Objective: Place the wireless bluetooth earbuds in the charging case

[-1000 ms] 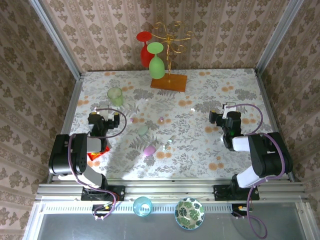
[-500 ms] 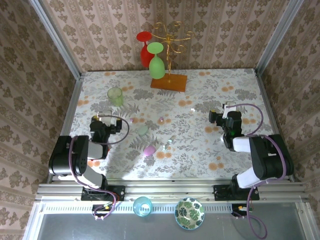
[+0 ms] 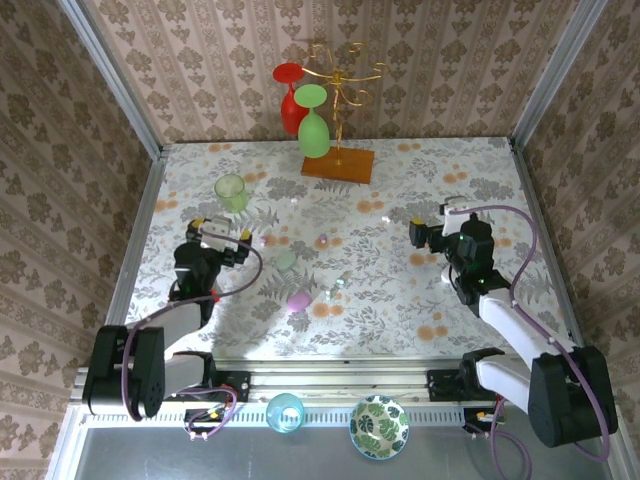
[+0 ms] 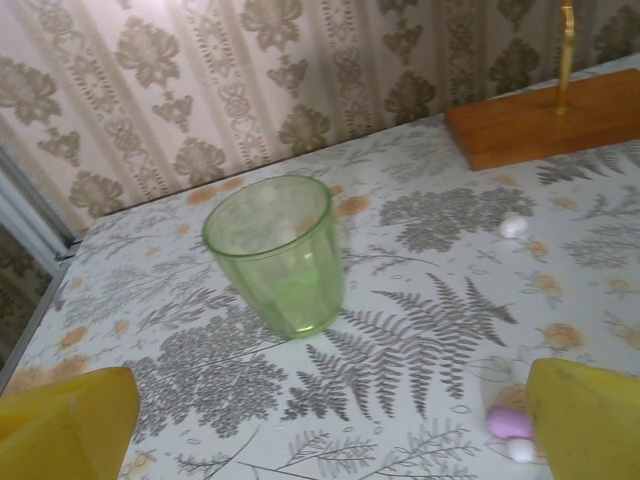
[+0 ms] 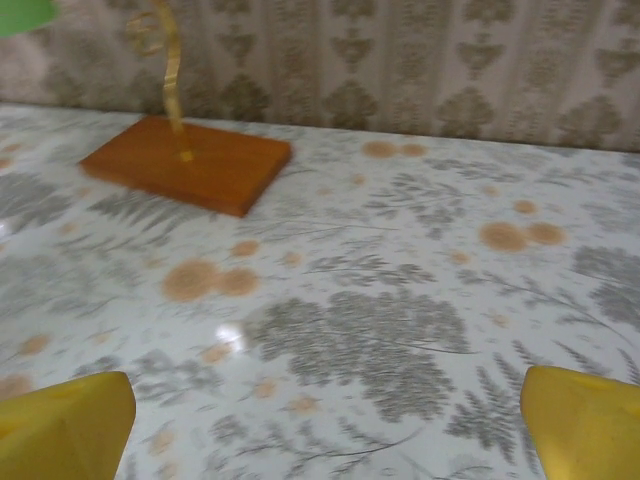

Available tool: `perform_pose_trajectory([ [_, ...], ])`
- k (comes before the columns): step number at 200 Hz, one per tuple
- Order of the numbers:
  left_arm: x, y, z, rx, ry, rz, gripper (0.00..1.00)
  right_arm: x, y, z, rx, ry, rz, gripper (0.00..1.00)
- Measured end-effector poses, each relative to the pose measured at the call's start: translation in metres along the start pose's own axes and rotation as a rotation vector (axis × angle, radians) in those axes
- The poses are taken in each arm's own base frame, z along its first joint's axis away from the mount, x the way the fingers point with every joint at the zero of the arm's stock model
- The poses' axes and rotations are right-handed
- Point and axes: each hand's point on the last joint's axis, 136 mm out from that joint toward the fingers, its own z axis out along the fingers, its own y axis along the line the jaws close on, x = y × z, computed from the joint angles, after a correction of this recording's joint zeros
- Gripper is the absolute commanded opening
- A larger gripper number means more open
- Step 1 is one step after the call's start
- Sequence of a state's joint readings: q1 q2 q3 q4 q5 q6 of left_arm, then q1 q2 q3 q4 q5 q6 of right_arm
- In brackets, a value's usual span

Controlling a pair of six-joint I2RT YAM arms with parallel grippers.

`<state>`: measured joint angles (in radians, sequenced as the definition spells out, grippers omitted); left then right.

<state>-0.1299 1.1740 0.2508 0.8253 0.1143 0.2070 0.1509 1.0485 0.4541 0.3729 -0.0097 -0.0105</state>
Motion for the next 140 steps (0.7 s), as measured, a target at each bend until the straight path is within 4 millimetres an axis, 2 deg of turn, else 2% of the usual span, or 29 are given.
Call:
perform_pose_trajectory([
  [12, -0.003, -0.008, -0.002, 0.031, 0.009, 0.009, 1.0, -0.001, 0.021, -0.002, -0.071, 0.016, -0.034, 1.0],
  [39, -0.013, -0.021, -0.005, 0.091, 0.033, 0.001, 1.0, 0.006, 0.087, -0.01, -0.308, 0.071, -0.151, 1.0],
  [81, -0.034, -0.021, -0.011, 0.116, 0.06, -0.128, 1.0, 0.038, 0.195, -0.034, -0.715, 0.188, -0.391, 1.0],
  [103, -0.03, -0.024, -0.014, 0.136, 0.105, -0.202, 1.0, 0.058, 0.24, -0.048, -0.888, 0.239, -0.509, 1.0],
  [140, -0.008, -0.02, -0.018, 0.125, 0.201, -0.323, 1.0, 0.093, 0.292, -0.056, -1.084, 0.309, -0.622, 0.95],
])
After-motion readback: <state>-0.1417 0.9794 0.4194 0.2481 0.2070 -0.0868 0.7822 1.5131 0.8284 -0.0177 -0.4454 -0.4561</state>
